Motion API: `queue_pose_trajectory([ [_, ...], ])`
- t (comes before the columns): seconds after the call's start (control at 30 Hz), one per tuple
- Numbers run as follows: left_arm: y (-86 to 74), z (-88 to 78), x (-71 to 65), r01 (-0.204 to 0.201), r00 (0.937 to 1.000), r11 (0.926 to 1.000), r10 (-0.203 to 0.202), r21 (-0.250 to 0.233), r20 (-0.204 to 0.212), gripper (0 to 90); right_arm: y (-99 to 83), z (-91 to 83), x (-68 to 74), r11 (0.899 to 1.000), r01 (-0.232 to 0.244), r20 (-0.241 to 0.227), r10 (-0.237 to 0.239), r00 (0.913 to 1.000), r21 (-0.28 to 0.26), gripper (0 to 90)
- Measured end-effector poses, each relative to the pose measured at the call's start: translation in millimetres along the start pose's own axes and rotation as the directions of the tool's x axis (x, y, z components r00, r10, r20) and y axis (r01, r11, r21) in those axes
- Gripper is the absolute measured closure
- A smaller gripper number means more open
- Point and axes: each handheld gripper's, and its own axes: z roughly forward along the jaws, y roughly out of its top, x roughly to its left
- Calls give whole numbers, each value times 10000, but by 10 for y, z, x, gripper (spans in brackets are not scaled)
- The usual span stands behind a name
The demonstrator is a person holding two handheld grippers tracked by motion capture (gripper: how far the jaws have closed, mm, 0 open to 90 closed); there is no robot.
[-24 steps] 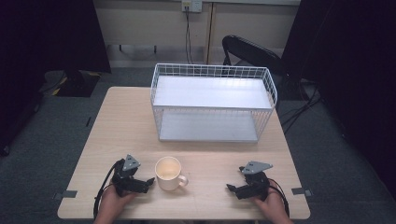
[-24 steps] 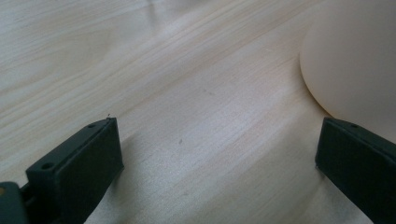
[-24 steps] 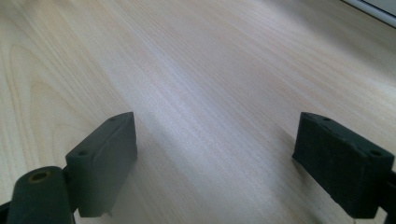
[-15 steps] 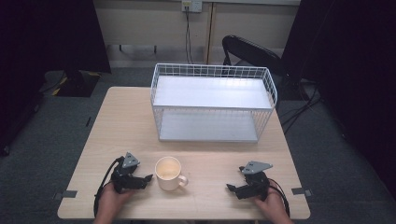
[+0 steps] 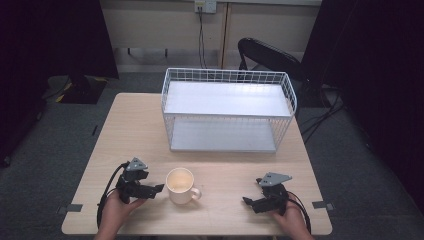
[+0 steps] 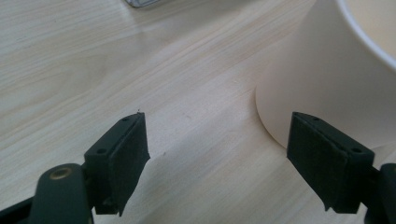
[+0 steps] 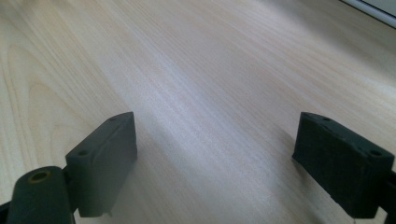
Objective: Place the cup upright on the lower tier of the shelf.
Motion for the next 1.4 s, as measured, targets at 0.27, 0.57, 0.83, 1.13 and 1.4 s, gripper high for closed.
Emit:
queue_pose_trajectory([
  [0.27, 62, -80, -15, 271, 9992, 9996, -270, -18, 297, 226, 1, 1, -1, 10000, -7, 1, 7, 10000, -2, 126],
  [0.57, 189, -186, -107, -251, 9974, 9996, 258, -119, 673, 286, 2, 2, -2, 10000, -3, 7, 3, 10000, -3, 126],
  [0.83, 322, -307, -133, -101, 9973, 9985, 140, -540, 723, 277, 1, 2, -1, 10000, -8, 11, 8, 10000, -6, 126],
  [1.13, 464, -294, -256, -320, 9949, 9978, 374, -582, 939, 311, 1, 2, -1, 10000, -14, 19, 14, 10000, -8, 126],
  [1.4, 540, -136, -287, -317, 9936, 9993, 339, -221, 1077, 396, 1, 2, -1, 10000, -15, 19, 15, 10000, -9, 126],
])
